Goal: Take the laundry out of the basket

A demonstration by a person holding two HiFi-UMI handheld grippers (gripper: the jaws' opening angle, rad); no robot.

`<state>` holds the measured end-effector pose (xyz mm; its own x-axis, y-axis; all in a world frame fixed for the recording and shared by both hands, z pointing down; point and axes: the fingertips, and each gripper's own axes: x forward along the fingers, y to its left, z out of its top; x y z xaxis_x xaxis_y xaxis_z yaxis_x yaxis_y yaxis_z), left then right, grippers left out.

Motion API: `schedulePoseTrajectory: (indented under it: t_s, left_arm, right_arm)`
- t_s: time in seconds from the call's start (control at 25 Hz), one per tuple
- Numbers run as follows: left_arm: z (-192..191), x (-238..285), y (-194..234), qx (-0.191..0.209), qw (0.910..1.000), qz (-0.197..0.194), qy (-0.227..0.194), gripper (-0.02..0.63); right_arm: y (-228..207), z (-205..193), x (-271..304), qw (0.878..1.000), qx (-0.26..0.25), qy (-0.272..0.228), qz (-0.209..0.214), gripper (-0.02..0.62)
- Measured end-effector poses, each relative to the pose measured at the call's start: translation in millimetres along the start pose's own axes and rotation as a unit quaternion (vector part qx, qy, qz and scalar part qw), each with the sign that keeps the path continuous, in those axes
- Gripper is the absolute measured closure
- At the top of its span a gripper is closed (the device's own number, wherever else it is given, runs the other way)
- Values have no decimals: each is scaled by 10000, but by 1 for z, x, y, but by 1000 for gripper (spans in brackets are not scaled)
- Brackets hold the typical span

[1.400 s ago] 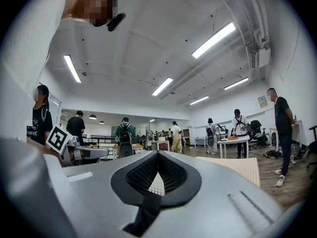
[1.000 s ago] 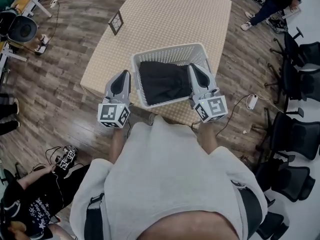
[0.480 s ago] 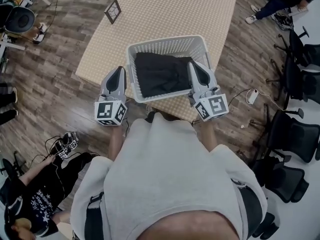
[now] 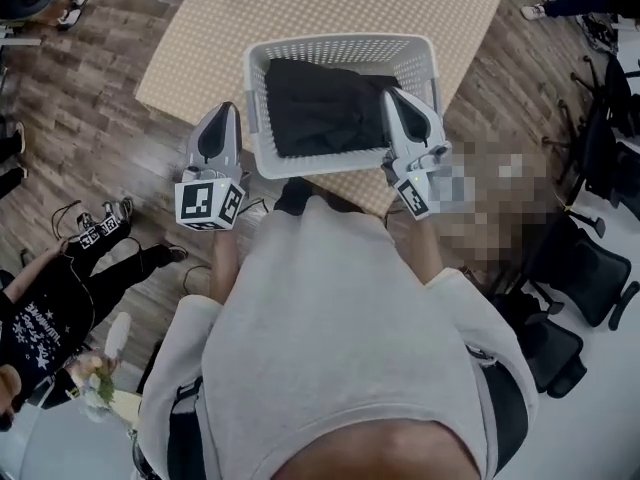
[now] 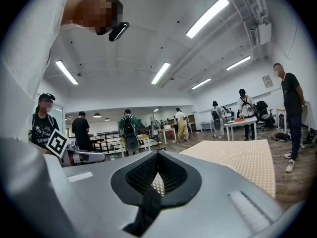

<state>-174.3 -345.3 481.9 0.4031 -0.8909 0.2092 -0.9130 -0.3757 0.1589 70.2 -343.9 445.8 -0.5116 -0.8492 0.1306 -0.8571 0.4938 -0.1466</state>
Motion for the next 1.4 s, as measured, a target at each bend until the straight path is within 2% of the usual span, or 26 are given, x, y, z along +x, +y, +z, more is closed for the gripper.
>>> schedulePoseTrajectory:
  t_s: [0.2, 0.28, 0.32, 0.36, 0.4, 0.44, 0.48, 0.52, 0.56, 0.6, 0.8, 0.84, 0.92, 0.96, 1.04, 1.08, 1.16, 1.28, 1.4]
  left_arm:
    - [-13, 9, 10, -101, 9998, 39, 146, 595]
    - [-17, 11, 12, -138, 9997, 38, 189, 595]
    - [-18, 13, 13, -150, 9997, 35, 194, 595]
    - [-19, 14, 14, -160, 9997, 32, 192, 595]
    - [-19, 15, 15, -171, 9997, 30, 184, 595]
    - [-18, 15, 16, -184, 9997, 30, 172, 595]
    - [-18, 15, 17, -196, 9997, 37, 160, 595]
    - [-18, 15, 19, -204, 9997, 51, 152, 595]
    - [-18, 15, 19, -209, 9997, 65, 148, 595]
    - [-18, 14, 20, -211, 9996, 73, 145, 595]
    - [-17, 11, 24, -268, 9995, 115, 96, 595]
    - [-17, 10, 25, -281, 9995, 124, 97, 595]
    - [-18, 9, 26, -303, 9994, 130, 97, 595]
    - [-18, 9, 26, -311, 9994, 130, 92, 595]
    - [-18, 9, 26, -322, 9994, 129, 77, 595]
    - [-18, 9, 26, -324, 9994, 128, 71, 595]
    - [-18, 8, 26, -329, 9994, 132, 62, 595]
    - [-20, 7, 29, -356, 9992, 171, 61, 595]
    - [-21, 4, 34, -388, 9989, 238, 68, 595]
  right_arm:
    - [4, -15, 17, 9974, -513, 477, 172, 595]
    - [9, -25, 23, 9883, -1209, 864, 343, 595]
    - [13, -32, 27, 9760, -1789, 1146, 475, 595]
    - [18, -40, 30, 9560, -2468, 1459, 623, 595]
    - [25, -48, 34, 9271, -3207, 1769, 793, 595]
    - [32, -58, 37, 8877, -3995, 2069, 980, 595]
    - [38, -68, 41, 8415, -4738, 2320, 1162, 595]
    - [43, -77, 44, 8017, -5276, 2480, 1322, 595]
    - [47, -85, 47, 7796, -5527, 2562, 1453, 595]
    - [50, -91, 50, 7744, -5555, 2607, 1543, 595]
    - [51, -110, 52, 7972, -5053, 2850, 1671, 594]
    - [51, -116, 52, 8005, -4915, 2954, 1742, 574]
    - [51, -132, 50, 8055, -4517, 3309, 1941, 396]
    - [49, -141, 50, 8049, -4324, 3519, 2033, 286]
    - [43, -161, 52, 7969, -4101, 3855, 2195, 200]
    - [40, -172, 54, 7899, -4035, 4012, 2287, 127]
    - [32, -192, 58, 7767, -3890, 4298, 2465, 73]
    - [21, -215, 67, 7600, -3693, 4631, 2675, 44]
    - [15, -235, 72, 7335, -3645, 4958, 2887, 31]
